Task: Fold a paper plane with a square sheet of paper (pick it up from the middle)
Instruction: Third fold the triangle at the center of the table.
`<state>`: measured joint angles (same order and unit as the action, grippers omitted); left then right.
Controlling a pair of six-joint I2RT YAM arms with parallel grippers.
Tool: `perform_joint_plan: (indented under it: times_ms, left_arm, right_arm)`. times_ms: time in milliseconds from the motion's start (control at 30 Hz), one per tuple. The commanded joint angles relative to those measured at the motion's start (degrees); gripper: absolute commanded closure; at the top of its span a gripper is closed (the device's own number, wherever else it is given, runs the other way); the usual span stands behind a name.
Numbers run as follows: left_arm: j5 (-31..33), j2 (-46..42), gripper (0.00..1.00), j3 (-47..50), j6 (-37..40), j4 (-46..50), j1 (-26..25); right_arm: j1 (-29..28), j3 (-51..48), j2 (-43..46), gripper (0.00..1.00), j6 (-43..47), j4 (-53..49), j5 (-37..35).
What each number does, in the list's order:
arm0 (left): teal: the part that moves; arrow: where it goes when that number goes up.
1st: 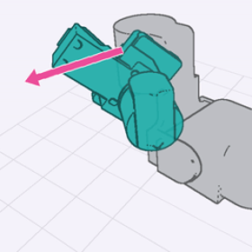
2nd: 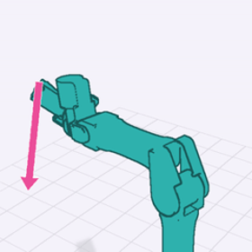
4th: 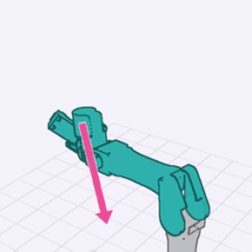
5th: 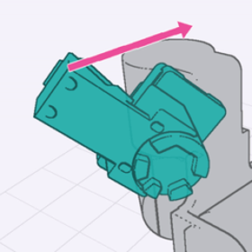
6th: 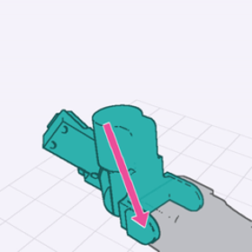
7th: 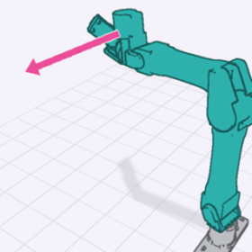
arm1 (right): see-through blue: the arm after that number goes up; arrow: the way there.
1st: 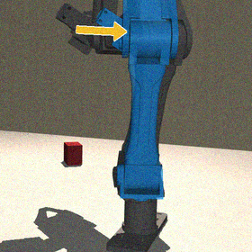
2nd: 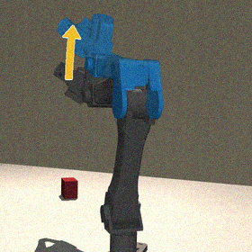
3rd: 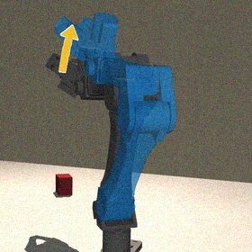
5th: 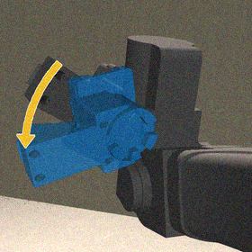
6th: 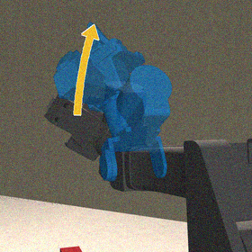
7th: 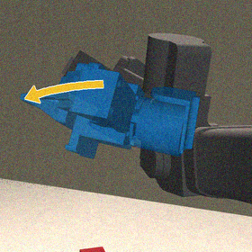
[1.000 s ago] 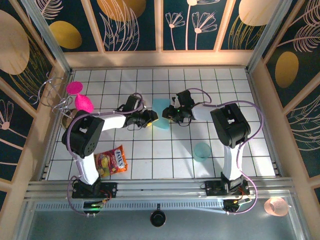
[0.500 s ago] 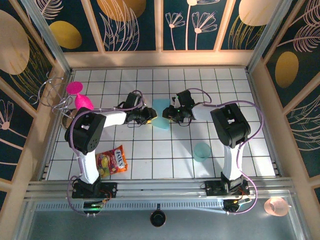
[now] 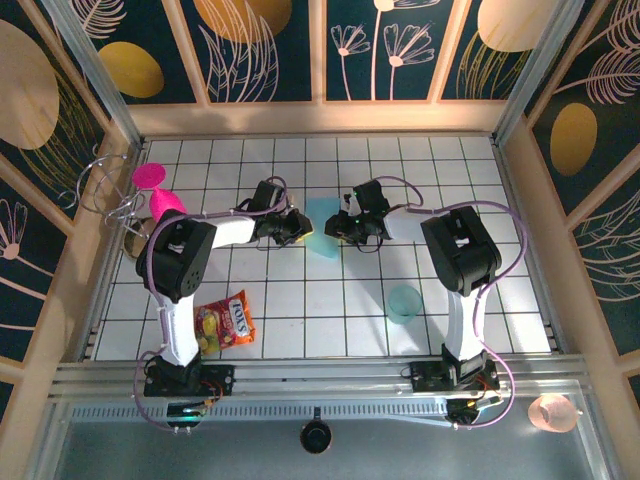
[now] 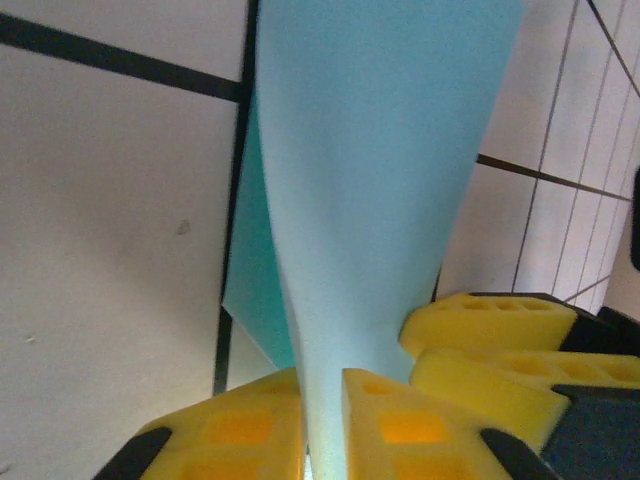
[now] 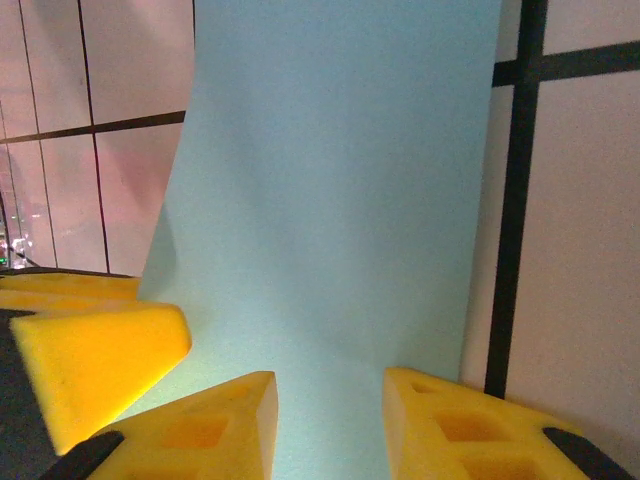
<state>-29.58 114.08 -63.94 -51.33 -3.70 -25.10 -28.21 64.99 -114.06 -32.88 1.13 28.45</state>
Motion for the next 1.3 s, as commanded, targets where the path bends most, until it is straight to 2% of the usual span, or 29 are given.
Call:
perform_joint_plan:
  times_ms: [0, 100, 233, 333, 600, 767, 900, 1133, 1267]
  left_arm:
    - [-0.6, 0.3, 0.89, -1.4, 0.2, 2.3, 0.5]
    - [0.3, -1.0, 0.94, -0.6, -1.1, 1.8, 0.5]
    - [1.0, -4.1, 0.96, 2.1, -4.2, -1.2, 0.5]
    - [1.5, -6.3, 0.97, 4.1, -6.8, -3.3, 0.5]
    - [1.6, -8.6, 0.97, 6.8, -10.9, -5.8, 0.5]
    - [1.7, -8.4, 0.97, 7.0, -11.7, -5.2, 0.5]
    - [1.7, -7.8, 0.97, 6.5, -11.9, -4.6, 0.5]
    - [2.2, -7.4, 0.97, 5.5, -11.5, -3.2, 0.5]
    - [2.1, -6.7, 0.97, 5.0, -11.3, -3.1, 0.5]
  right_arm:
    - [0.3, -0.1, 0.7, 0.66, 2.7, 1.6, -0.3]
    - [0.4, -0.5, 4.2, 0.64, 5.1, 4.0, -1.4]
    - [0.2, -5.1, 10.6, 0.53, 10.4, 11.8, -3.5]
    - [-0.5, -8.8, 14.4, 0.5, 14.6, 17.2, -6.3]
    - [-6.7, -13.9, 16.8, 0.35, 28.9, 24.5, -12.1]
    - [-9.5, -17.4, 15.9, 0.34, 34.9, 29.7, -11.8]
    - [-11.3, -23.1, 16.1, 0.33, 40.5, 38.1, -11.9]
    - [-12.6, -23.4, 13.3, 0.34, 46.7, 36.9, -10.4]
    - [-14.0, -23.1, 11.6, 0.34, 49.7, 36.8, -13.2]
